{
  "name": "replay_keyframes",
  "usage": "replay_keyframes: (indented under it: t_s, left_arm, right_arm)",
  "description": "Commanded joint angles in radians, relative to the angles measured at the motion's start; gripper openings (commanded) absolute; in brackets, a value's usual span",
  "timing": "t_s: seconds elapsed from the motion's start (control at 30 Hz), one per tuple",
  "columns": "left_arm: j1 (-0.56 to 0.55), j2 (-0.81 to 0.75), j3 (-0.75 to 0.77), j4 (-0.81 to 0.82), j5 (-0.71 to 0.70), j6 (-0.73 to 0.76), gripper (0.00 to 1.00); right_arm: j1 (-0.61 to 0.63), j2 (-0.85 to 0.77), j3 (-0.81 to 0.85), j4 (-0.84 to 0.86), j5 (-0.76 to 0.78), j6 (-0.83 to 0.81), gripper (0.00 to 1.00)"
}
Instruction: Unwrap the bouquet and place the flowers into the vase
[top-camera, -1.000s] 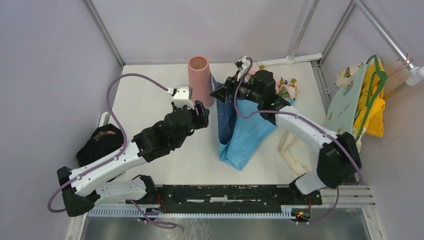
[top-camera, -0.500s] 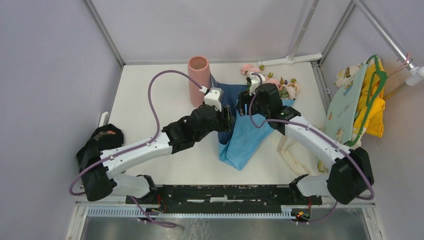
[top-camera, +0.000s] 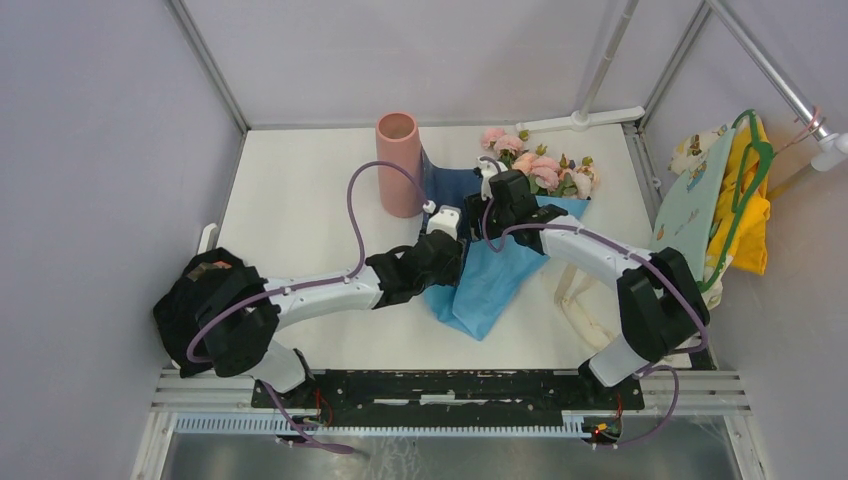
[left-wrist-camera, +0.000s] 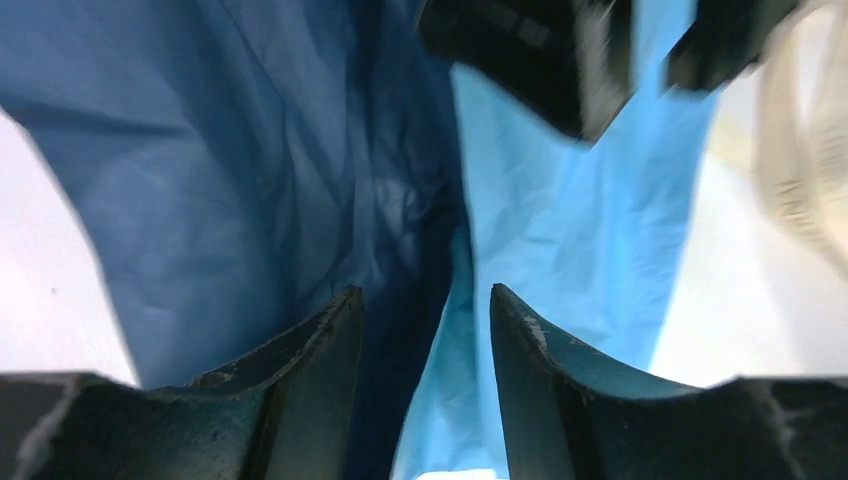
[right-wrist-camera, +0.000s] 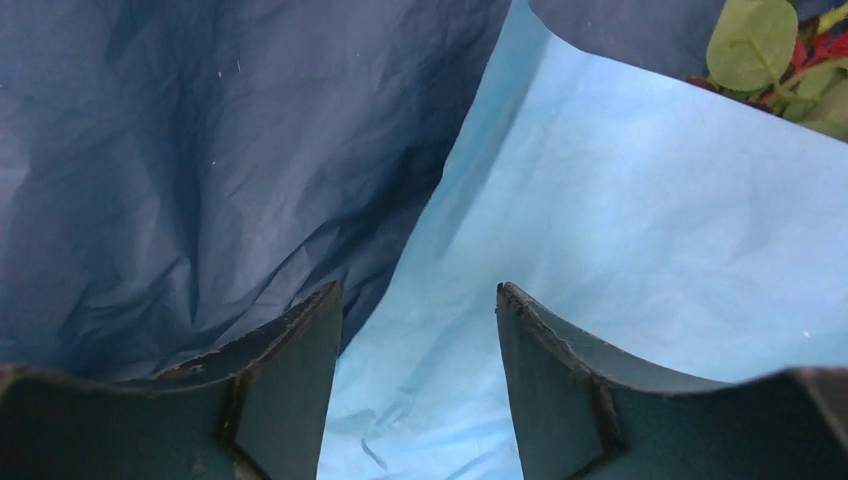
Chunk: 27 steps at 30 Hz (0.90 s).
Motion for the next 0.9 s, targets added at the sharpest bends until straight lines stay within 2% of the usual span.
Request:
replay_keyframes:
  t_s: [0.0,0.27,0.5,0.6,0.7,0.87]
  left_arm:
    - [0.003,0.010,-0.054,0.043,-0.076,-0.040,0.55]
    - [0.004,-0.009,-0.115,0.032,-0.119,-0.061,0.54]
    - [0.004,-0.010,-0.136,0.045,-0.117,-0.067,0.53]
    - [0.005,-0.014,-0.140,0.047,-0.118,-0.060,0.53]
    - [0.004,-0.017,-0.145,0.063,-0.118,-0.051,0.53]
    - [0.005,0.009,-0.133,0.087,-0.094,-0.045,0.52]
  right_arm:
    - [-0.001,0.048,0.082,0.052,-0.030,0.013,0.62]
    - [-0.001,0.151,0.142,0.041,-0.032,0.026,0.42]
    - [-0.001,0.165,0.145,0.006,0.098,0.048,0.08]
    - [0.000,0.086,0.106,-0.014,0.154,0.051,0.01]
    - [0.003,-0.053,0.017,-0.028,0.234,0.070,0.01]
    - [0.002,-0.331,-0.159,-0.070,0.281,0.121,0.01]
